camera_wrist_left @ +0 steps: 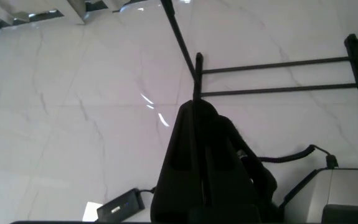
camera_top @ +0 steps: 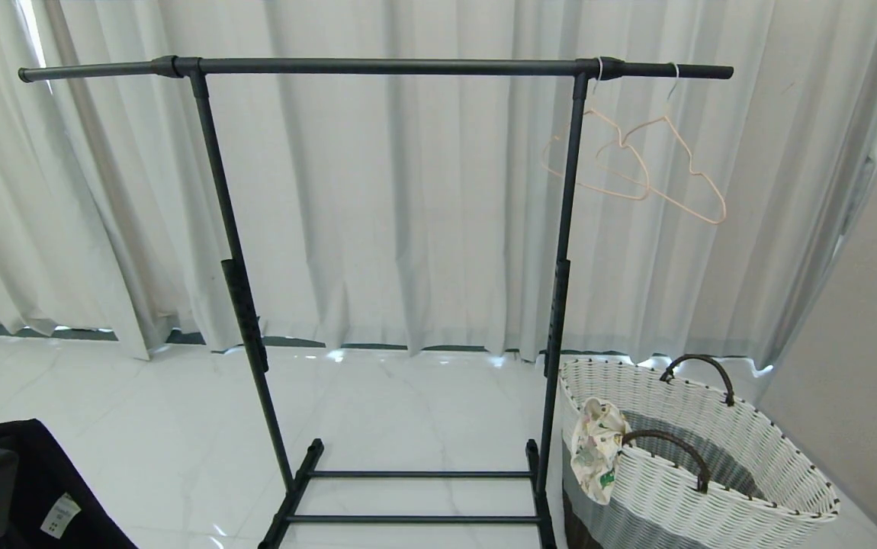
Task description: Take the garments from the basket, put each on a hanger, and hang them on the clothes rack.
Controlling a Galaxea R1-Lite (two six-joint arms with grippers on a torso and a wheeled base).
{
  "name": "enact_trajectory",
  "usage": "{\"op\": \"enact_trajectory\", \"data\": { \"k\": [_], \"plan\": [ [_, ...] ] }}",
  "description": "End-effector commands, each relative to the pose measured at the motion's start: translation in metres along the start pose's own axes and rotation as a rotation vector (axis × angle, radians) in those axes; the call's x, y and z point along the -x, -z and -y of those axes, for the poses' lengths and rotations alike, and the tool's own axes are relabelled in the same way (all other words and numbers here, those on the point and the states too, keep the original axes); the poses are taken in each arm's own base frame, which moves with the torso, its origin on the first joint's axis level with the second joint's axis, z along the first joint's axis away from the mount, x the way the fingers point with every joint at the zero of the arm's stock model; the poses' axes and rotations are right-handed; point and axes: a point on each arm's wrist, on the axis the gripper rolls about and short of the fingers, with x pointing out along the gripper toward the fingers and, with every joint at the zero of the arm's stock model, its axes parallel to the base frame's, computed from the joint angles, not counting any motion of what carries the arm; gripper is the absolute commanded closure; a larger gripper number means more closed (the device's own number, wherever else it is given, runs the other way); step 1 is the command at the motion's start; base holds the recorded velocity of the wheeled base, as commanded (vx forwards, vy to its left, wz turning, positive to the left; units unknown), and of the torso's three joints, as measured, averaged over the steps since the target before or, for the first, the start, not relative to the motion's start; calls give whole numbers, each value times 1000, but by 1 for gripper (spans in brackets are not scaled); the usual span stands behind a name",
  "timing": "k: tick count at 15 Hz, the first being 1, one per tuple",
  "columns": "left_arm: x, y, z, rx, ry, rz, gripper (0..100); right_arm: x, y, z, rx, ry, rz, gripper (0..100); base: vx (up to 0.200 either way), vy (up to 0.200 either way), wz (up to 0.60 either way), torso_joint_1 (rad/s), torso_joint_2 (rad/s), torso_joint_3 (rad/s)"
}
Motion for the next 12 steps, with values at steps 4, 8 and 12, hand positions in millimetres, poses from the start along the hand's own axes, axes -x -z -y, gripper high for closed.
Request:
{"op": "enact_trajectory", "data": {
  "k": [4,8,12],
  "plan": [
    [0,-4,-1,12,-8,32,100,-8,-2,-1,-52,-7,41,0,0,0,0,0,0,0],
    [0,-5,-1,16,-12,40,100,-14,-15,0,-67,-15,94,0,0,0,0,69,-280,-211],
    [0,-5,-1,17,-12,43,100,-18,-36,3,-73,-31,121,0,0,0,0,171,-472,-286]
  ]
}}
